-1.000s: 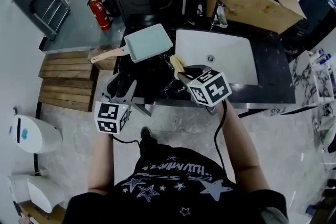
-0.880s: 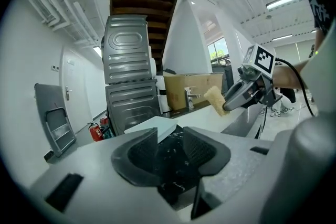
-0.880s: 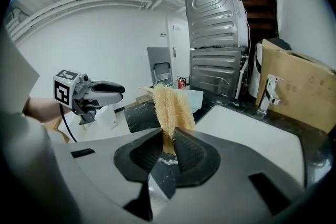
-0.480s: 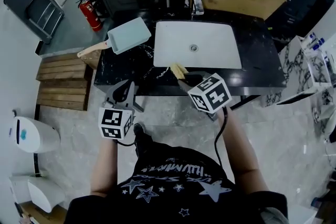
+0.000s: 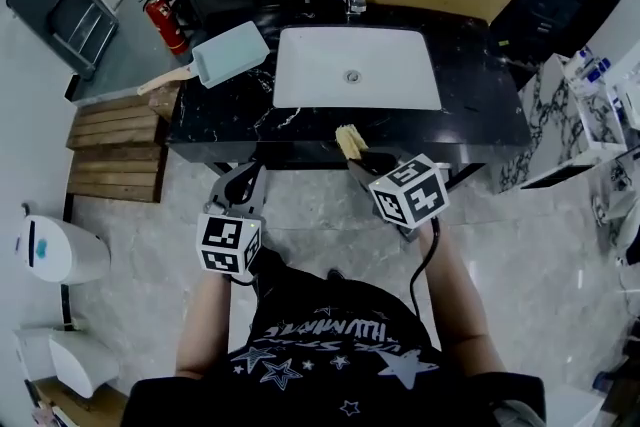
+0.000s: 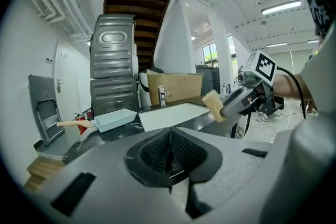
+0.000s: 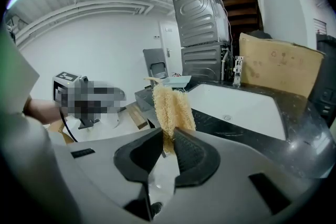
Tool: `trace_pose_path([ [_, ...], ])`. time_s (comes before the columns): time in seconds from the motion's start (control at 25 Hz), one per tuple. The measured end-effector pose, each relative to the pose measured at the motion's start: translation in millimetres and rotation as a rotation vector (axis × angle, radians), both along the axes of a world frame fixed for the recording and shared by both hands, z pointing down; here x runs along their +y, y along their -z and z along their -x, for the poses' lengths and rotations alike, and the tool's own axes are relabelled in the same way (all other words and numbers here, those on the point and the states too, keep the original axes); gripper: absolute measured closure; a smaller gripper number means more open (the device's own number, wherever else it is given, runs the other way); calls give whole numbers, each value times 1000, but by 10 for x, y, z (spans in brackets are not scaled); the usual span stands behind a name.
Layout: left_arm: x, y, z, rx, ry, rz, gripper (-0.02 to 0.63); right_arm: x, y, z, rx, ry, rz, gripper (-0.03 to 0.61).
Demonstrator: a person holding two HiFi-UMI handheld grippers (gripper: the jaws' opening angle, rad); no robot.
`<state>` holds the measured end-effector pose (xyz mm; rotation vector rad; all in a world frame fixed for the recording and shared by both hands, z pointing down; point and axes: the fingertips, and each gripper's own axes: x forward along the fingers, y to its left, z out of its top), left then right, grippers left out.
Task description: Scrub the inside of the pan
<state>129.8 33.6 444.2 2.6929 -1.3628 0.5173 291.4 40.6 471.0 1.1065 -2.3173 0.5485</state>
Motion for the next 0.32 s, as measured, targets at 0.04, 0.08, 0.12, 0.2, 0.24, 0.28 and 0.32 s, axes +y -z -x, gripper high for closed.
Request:
trace_pose_path([
  [0.04, 44, -14, -32, 0, -6, 4, 597, 36, -7, -25, 1, -4, 0, 514],
  [0.08, 81, -22, -61, 1, -11, 6, 597, 65, -11, -43, 1, -6, -1, 514],
  [0.12, 108, -25, -84, 2, -15, 7, 597, 87, -9, -52, 0, -8, -3, 514],
  [0.2, 133, -19, -114, 6, -23, 7, 597, 106, 8, -53, -7, -11, -13, 515],
  [0.24, 133, -12, -124, 8, -26, 5, 597, 107, 23, -48, -11, -12, -19, 515],
  [0.28, 131, -5, -133, 10, -30, 3, 597, 108, 38, -43, -16, -12, -25, 514],
  [0.32, 127, 1, -142, 12, -34, 1, 597, 107, 54, -37, -21, -13, -32, 514],
])
